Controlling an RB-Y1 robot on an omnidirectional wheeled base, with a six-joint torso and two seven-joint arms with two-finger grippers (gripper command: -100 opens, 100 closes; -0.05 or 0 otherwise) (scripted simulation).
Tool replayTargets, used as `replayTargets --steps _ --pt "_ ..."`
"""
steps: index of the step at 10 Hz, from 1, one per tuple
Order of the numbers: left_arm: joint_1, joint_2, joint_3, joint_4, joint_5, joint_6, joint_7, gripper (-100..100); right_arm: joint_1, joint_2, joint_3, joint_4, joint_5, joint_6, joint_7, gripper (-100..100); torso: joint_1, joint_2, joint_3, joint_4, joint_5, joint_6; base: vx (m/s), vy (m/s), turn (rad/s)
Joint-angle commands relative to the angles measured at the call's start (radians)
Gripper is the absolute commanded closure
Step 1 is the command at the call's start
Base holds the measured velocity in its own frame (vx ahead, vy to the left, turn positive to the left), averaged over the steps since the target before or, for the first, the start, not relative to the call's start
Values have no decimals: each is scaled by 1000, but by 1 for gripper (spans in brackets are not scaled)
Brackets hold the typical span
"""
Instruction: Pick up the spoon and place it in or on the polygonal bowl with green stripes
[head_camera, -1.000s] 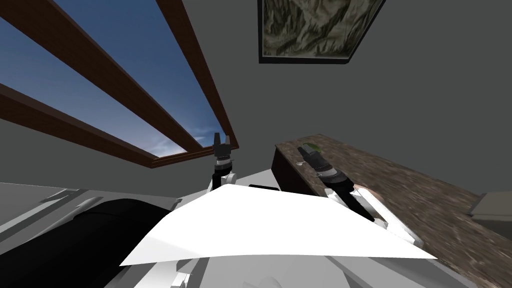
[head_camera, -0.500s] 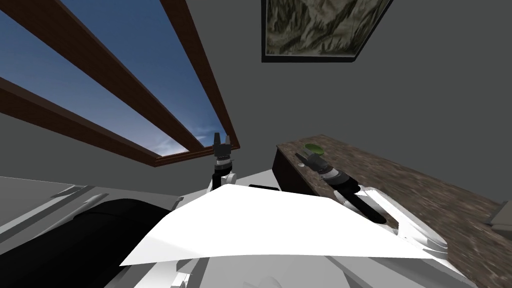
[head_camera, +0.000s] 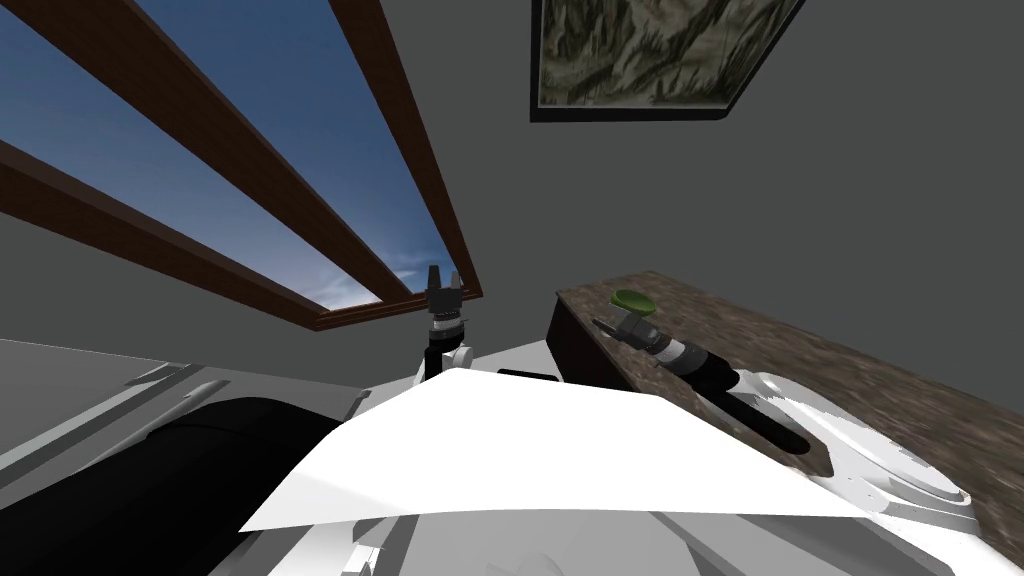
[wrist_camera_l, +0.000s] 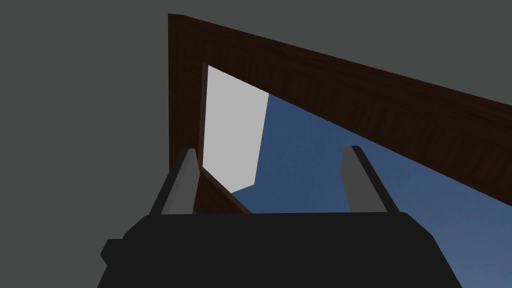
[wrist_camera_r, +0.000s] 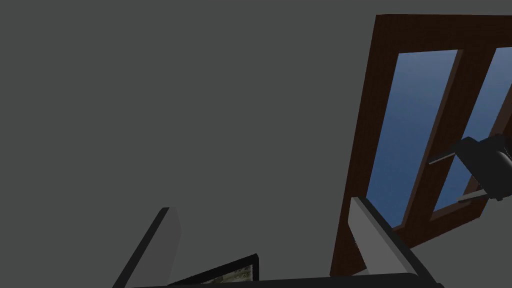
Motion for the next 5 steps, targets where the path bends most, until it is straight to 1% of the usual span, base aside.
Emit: replayTargets --steps 1,2,3,4,5 --pt "0 0 0 0 0 0 0 0 -3 -41 -4 21 31 -14 4 -100 0 0 0 0 0 0 13 14 28" --pt "0 0 0 0 0 0 0 0 1 -76 -13 56 71 -34 13 -100 0 0 0 0 0 0 18 22 67" --pt "0 0 0 0 0 0 0 0 1 -94 -13 56 81 -34 13 -100 0 0 0 0 0 0 19 17 32" --pt "0 0 0 0 0 0 0 0 6 -130 -20 92 124 -53 21 -100 0 0 0 0 0 0 20 21 81" --pt "0 0 0 0 0 0 0 0 6 -146 -20 92 131 -53 21 -100 0 0 0 0 0 0 17 19 25"
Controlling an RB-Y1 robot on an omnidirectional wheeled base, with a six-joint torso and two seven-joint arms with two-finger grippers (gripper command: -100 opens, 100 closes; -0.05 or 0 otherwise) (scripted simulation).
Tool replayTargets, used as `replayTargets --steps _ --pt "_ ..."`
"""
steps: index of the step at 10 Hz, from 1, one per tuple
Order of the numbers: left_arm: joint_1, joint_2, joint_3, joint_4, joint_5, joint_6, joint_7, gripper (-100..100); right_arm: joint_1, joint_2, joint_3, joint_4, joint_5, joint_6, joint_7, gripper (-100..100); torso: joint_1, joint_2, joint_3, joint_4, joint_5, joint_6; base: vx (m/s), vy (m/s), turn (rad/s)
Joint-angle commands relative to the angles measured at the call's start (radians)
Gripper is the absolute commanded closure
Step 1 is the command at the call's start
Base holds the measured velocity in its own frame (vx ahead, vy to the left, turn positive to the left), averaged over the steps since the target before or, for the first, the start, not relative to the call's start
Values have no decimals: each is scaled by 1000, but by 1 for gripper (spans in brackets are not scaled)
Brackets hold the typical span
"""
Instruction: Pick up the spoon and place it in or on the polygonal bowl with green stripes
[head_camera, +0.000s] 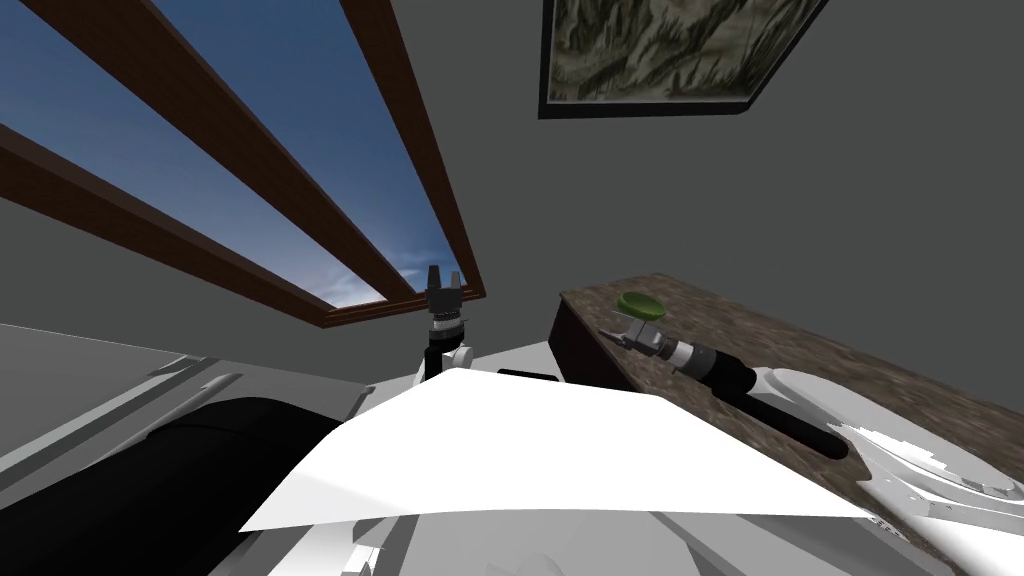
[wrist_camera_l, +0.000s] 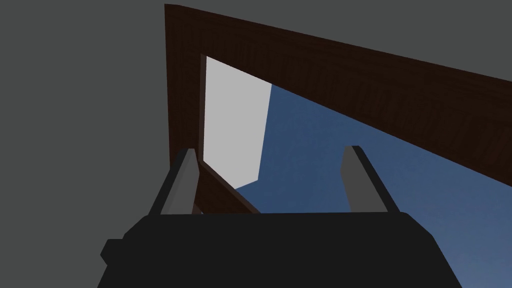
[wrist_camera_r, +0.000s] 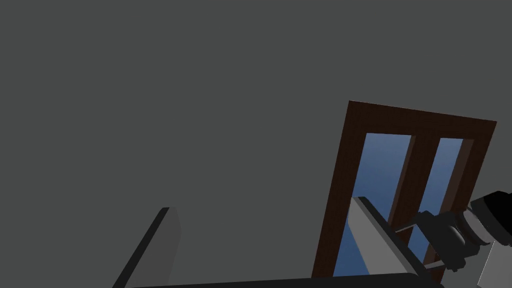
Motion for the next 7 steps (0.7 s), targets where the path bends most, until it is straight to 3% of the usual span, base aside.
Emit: replayTargets --steps 1,2,7 --pt "0 0 0 0 0 0 0 0 8 -50 -9 34 50 -17 7 -100 0 0 0 0 0 0 24 26 46" --pt "0 0 0 0 0 0 0 0 8 -65 -9 34 59 -17 7 -100 0 0 0 0 0 0 16 23 34" --pt "0 0 0 0 0 0 0 0 22 -196 -17 140 195 -53 36 -100 1 0 0 0 0 0 20 32 54"
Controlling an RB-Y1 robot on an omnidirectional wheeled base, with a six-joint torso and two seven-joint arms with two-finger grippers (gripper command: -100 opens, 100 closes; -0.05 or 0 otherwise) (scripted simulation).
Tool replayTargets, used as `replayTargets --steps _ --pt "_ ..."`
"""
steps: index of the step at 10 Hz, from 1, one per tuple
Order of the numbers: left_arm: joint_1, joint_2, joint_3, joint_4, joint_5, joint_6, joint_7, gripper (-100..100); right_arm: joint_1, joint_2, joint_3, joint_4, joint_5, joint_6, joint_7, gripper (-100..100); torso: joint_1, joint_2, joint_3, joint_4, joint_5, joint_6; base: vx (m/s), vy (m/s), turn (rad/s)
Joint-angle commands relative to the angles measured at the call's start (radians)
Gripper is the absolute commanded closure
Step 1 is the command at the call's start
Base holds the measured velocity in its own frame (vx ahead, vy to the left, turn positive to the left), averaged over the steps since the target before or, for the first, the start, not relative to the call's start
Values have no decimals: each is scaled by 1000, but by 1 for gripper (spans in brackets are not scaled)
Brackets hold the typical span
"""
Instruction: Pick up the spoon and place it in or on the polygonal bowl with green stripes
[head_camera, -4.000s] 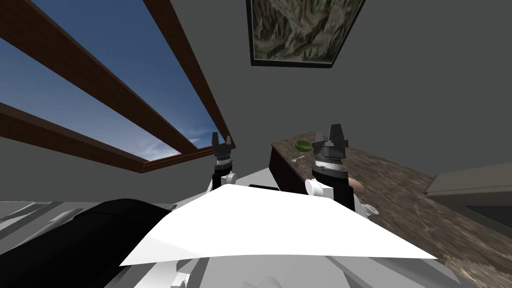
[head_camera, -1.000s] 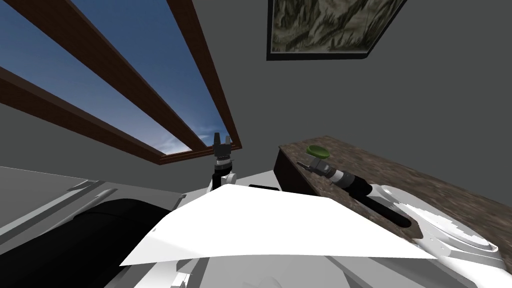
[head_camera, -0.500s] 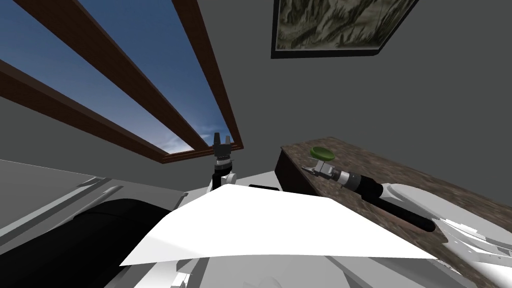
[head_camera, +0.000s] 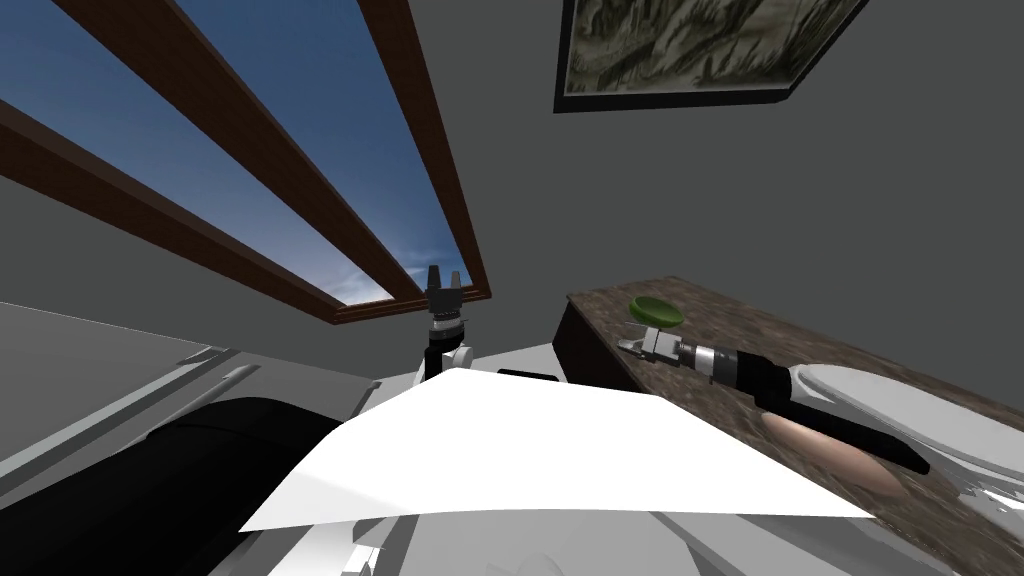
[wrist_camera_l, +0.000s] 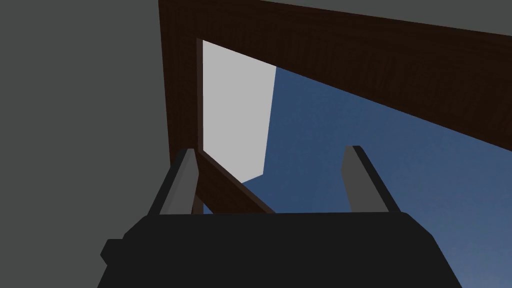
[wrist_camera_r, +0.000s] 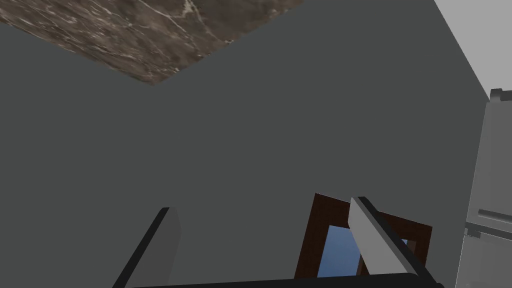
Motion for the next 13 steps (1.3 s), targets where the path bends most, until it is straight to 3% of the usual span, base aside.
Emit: replayTargets --steps 1,5,8,10,11,13 --pt "0 0 0 0 0 0 0 0 -3 -19 6 22 33 -4 8 -100 0 0 0 0 0 0 17 32 38" --pt "0 0 0 0 0 0 0 0 12 -131 14 125 164 -20 39 -100 1 -1 -1 0 0 0 33 48 72" --pt "0 0 0 0 0 0 0 0 17 -162 19 158 212 -21 50 -100 0 0 0 0 0 0 22 39 48" --pt "0 0 0 0 0 0 0 0 28 -217 34 221 283 -20 71 -100 1 0 0 0 0 0 35 68 104" --pt "0 0 0 0 0 0 0 0 28 -217 34 222 295 -20 71 -100 3 -1 -1 0 0 0 44 57 27" --pt "0 0 0 0 0 0 0 0 40 -260 54 277 366 -15 92 -100 1 -1 0 0 0 0 47 61 96"
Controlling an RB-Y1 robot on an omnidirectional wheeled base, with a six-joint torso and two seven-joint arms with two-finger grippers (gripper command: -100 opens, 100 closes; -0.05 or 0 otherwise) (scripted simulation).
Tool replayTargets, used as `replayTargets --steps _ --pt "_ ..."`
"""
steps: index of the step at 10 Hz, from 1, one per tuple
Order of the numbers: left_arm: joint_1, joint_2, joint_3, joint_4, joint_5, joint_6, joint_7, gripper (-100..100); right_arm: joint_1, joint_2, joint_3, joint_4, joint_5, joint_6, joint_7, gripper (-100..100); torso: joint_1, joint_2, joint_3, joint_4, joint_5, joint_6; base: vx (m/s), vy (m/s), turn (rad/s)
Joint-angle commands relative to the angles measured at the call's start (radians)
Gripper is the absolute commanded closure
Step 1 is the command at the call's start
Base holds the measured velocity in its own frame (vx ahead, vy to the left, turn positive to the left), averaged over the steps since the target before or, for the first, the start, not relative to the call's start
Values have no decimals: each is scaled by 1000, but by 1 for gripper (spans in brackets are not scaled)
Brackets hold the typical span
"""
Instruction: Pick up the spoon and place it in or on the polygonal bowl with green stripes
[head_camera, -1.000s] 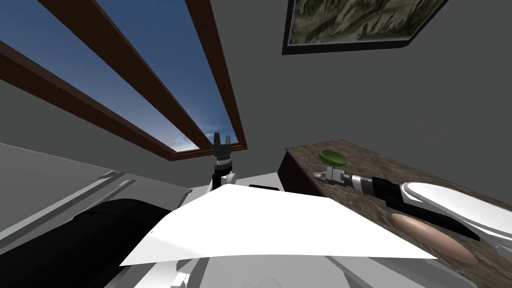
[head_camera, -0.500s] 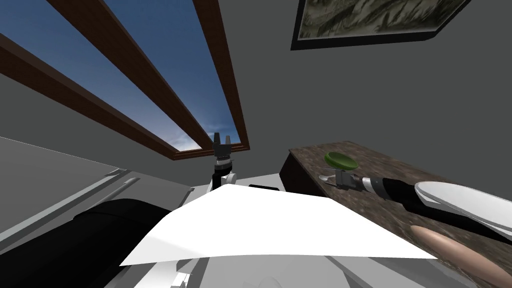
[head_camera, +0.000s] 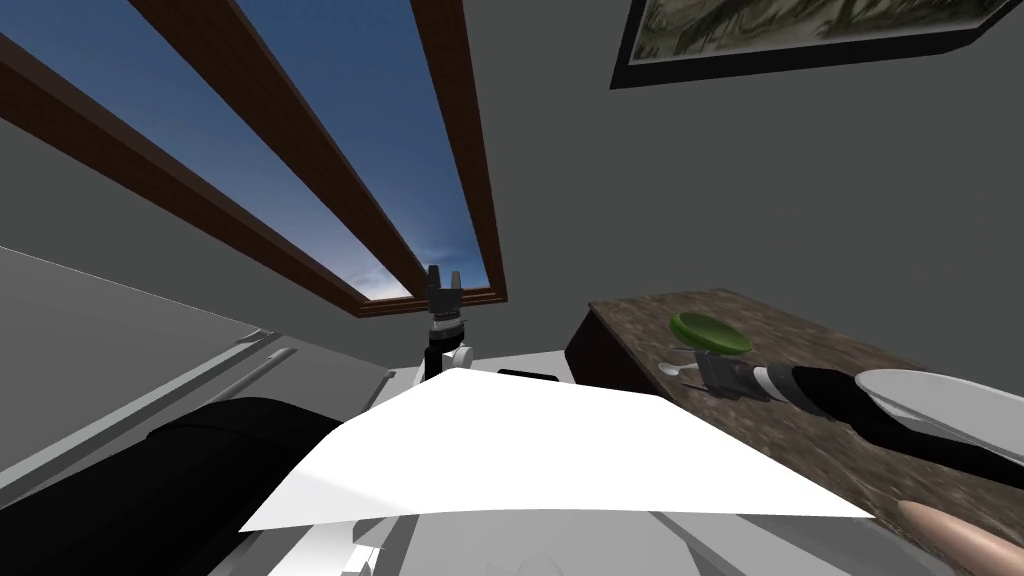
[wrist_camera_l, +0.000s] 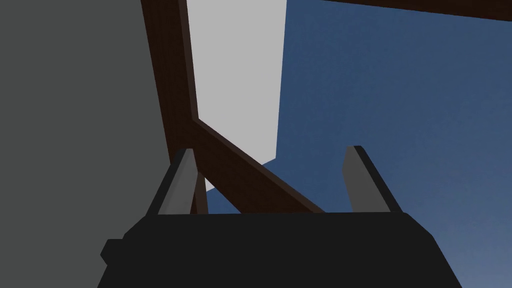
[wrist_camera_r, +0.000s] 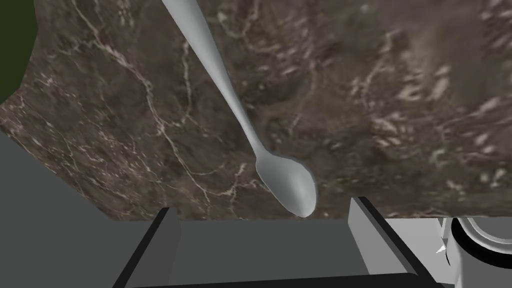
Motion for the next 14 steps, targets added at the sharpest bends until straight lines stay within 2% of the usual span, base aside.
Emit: replayTargets --steps 1,2,3,4,6,7,12,13,14 --pt "0 0 0 0 0 0 0 0 5 -34 19 49 50 3 16 -100 0 0 0 0 0 0 72 84 101" --pt "0 0 0 0 0 0 0 0 5 -34 19 49 63 3 16 -100 1 -1 -1 0 0 0 54 51 26" --pt "0 0 0 0 0 0 0 0 11 -50 31 74 97 6 26 -100 -1 0 0 0 0 0 42 38 73" --pt "0 0 0 0 0 0 0 0 11 -50 31 75 97 6 26 -100 -2 0 0 0 0 0 33 30 33" --pt "0 0 0 0 0 0 0 0 23 -77 54 122 160 12 43 -100 -2 1 1 0 0 0 53 54 81" --pt "0 0 0 0 0 0 0 0 23 -77 54 122 160 12 43 -100 -1 0 0 0 0 0 53 43 29" --pt "0 0 0 0 0 0 0 0 52 -125 110 212 286 19 76 -100 -1 -1 0 0 0 0 58 49 79" --pt "0 0 0 0 0 0 0 0 56 -130 117 221 299 19 79 -100 -1 -2 -1 0 0 0 79 51 62" --pt "0 0 0 0 0 0 0 0 48 -127 112 218 286 15 79 -100 -1 -1 -1 0 0 0 31 22 6"
